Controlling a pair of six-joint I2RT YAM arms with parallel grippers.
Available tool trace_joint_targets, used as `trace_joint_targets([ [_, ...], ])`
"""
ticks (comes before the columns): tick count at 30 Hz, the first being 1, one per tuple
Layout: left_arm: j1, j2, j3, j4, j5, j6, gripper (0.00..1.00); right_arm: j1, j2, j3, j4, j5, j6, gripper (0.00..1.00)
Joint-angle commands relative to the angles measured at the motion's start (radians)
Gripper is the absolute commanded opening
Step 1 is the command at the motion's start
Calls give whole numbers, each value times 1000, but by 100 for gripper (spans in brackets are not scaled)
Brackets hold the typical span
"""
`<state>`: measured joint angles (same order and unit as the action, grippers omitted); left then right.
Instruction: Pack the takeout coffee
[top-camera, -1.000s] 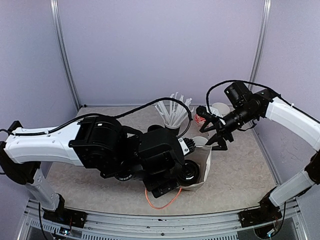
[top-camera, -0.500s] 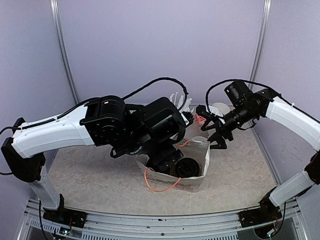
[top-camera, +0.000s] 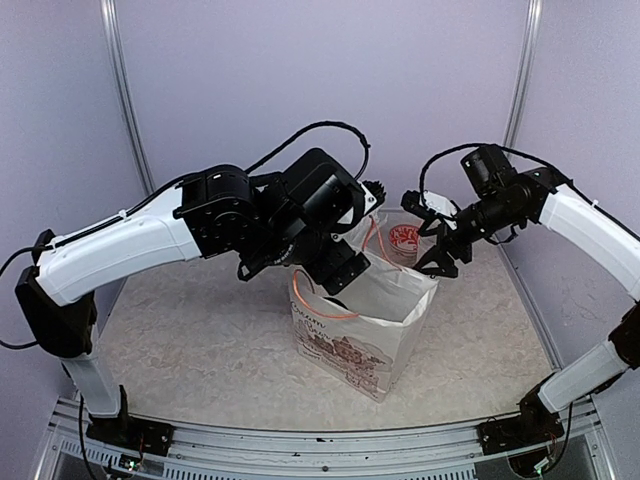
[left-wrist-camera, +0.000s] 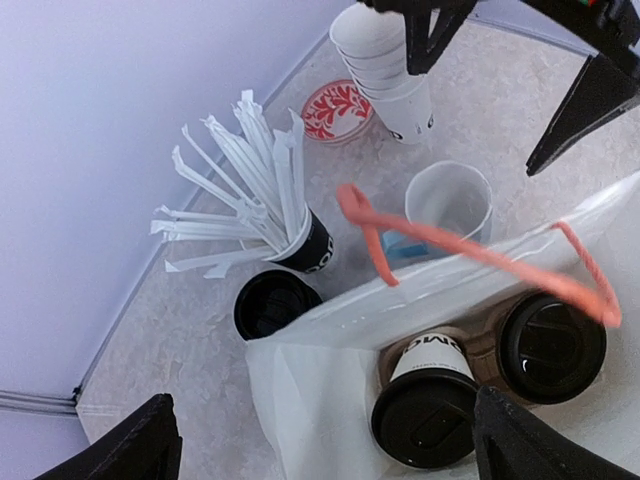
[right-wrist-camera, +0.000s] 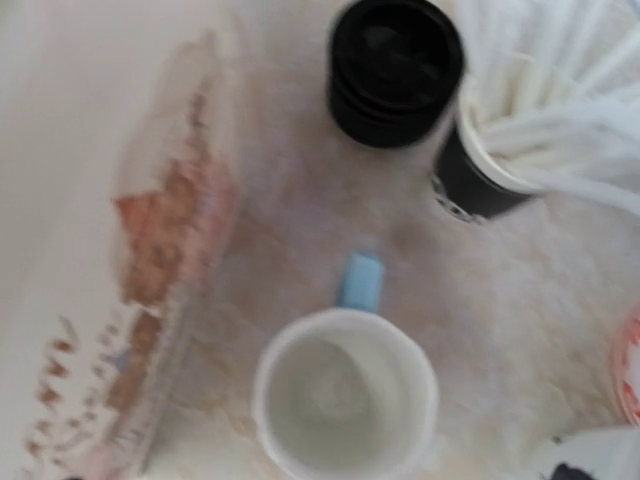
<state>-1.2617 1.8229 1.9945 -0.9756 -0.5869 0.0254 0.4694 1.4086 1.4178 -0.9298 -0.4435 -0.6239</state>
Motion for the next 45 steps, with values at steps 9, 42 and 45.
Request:
trace_joint_targets([
  [9, 222, -162, 52, 250, 70, -51, 89, -102, -66, 29, 1, 30, 18, 99],
  [42, 608, 226, -27, 382, 751, -346, 37, -106, -39, -43, 41, 45, 52, 99],
  [45, 608, 236, -25, 392, 753, -345, 28, -106, -44, -45, 40, 45, 50, 100],
])
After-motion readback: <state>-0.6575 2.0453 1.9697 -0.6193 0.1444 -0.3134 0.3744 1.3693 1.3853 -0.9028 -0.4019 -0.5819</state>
